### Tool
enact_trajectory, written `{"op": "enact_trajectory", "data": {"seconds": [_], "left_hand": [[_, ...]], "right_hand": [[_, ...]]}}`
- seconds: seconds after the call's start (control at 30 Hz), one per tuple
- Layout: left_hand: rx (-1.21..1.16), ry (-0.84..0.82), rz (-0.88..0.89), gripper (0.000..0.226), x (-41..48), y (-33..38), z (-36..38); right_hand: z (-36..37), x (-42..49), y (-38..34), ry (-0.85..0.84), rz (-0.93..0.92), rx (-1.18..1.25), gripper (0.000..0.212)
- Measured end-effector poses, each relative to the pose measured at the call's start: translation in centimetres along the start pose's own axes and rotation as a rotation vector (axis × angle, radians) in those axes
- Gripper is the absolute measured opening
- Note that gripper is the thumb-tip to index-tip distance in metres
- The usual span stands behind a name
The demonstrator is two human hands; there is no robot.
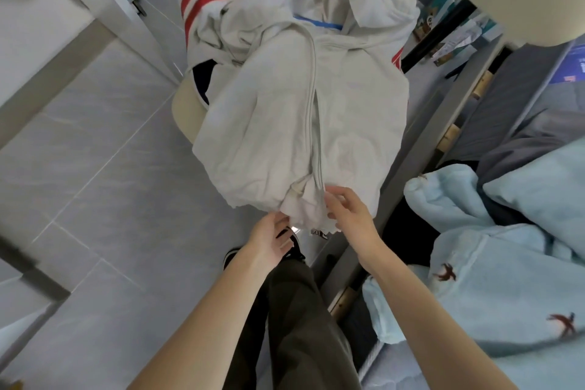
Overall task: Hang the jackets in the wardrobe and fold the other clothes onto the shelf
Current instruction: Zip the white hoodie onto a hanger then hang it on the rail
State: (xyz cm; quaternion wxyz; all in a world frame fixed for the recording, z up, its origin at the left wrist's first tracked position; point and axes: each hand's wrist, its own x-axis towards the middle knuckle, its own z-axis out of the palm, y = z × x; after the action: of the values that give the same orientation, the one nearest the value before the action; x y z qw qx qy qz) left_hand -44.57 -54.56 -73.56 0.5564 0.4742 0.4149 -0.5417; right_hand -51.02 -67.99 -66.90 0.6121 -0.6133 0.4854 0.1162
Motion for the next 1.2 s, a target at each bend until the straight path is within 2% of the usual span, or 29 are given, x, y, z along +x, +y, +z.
{"op": "enact_trajectory", "data": {"seconds": [0.07,0.17,0.23,0.3,0.37,0.43,0.53,0.6,0.7,0.77,0.83,0.93,1.03,1.13,1.2], "left_hand": [[-0.088,0.0,-0.023,0.022,0.0,-0.3,0.0],[-0.132,-0.026,-0.03,0.013,-0.2,-0.5,0.2],[-0.199,-0.043,-0.025,0.01,-0.4,-0.5,0.4],[-0.331,-0.064,-0.032,0.008,-1.2,-0.2,0.8],[-0.435,-0.091,-0.041,0.016,-2.4,0.2,1.3],[-0.432,-0.111,-0.045,0.02,-3.7,0.8,2.0],[-0.445,-0.163,-0.038,0.019,-5.6,2.2,2.9],[-0.457,-0.197,0.001,0.016,-6.6,3.2,3.0],[-0.43,-0.197,0.089,0.007,-7.4,4.3,2.0],[-0.364,-0.171,0.15,0.005,-7.4,4.6,1.2],[-0.311,-0.158,0.182,0.001,-7.4,4.8,0.4],[-0.288,-0.174,0.199,0.012,-7.8,5.3,-0.2],[-0.272,-0.178,0.204,0.01,-8.0,5.6,-0.6],[-0.233,-0.156,0.221,0.005,-7.8,5.5,-1.0],[-0.17,-0.165,0.26,0.003,-7.5,5.7,-1.3]], "right_hand": [[0.3,-0.3,0.6,-0.068,0.086,0.012,0.025],[1.1,-0.8,1.5,-0.057,0.059,-0.038,0.009],[1.1,-1.3,1.7,0.086,0.008,-0.043,0.009],[0.3,-2.1,1.4,0.313,-0.064,-0.081,0.009],[-1.1,-3.2,0.6,0.556,-0.154,-0.077,0.007],[-2.7,-3.9,-0.5,0.746,-0.282,-0.064,0.006],[-4.2,-4.3,-2.3,0.846,-0.447,-0.082,0.019],[-3.6,-4.2,-2.8,0.78,-0.481,-0.16,0.014],[-0.6,-2.8,-2.1,0.499,-0.384,-0.326,0.016],[1.8,-1.9,-1.3,0.276,-0.241,-0.215,0.017],[3.7,-1.2,-0.3,0.142,-0.114,-0.048,0.02],[5.7,-0.6,1.5,0.111,0.03,0.076,0.02],[7.0,-0.7,3.2,0.173,0.196,0.158,0.003],[7.6,-0.8,4.0,0.117,0.397,0.471,0.003],[7.7,-0.5,4.0,0.043,0.472,0.699,0.025]]}}
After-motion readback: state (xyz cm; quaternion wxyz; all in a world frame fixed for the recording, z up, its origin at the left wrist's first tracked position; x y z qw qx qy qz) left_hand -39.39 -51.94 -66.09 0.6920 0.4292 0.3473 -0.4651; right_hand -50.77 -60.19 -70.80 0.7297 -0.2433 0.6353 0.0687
